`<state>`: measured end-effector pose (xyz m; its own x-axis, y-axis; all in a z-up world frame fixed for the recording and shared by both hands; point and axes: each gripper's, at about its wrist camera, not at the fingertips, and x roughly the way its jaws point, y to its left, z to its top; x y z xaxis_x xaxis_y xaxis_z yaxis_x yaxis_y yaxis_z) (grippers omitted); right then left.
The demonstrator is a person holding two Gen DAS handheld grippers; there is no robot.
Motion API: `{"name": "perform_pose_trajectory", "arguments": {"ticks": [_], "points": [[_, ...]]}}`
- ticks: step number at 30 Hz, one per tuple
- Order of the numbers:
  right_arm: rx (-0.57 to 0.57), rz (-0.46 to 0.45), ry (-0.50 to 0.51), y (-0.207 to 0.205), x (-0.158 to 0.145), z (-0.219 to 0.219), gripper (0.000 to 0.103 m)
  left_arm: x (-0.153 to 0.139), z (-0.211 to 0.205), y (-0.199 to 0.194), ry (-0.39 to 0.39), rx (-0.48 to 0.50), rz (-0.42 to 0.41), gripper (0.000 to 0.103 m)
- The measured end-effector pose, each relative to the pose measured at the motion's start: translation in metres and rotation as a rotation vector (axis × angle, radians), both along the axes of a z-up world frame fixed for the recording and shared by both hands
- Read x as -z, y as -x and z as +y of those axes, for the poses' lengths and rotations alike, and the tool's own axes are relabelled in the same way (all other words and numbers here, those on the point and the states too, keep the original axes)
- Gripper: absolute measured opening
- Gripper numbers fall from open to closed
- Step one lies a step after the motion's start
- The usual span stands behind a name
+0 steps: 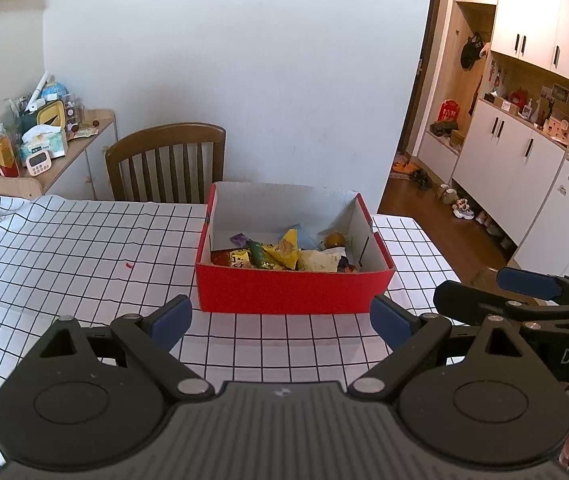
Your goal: Organize snacks
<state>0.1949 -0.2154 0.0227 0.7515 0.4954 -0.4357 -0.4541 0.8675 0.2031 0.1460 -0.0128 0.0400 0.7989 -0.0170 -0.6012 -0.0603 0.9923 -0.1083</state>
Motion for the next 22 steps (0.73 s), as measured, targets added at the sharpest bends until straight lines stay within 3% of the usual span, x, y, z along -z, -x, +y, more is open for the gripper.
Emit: {"name": "perform_pose_trajectory", "arguments": {"ticks": [22], "points": [[0.002,0.0,-0.003,0.0017,-0.0016,-0.0013,0.103,-0.0008,0.002,0.004,0.013,0.008,0.012,0.096]]}}
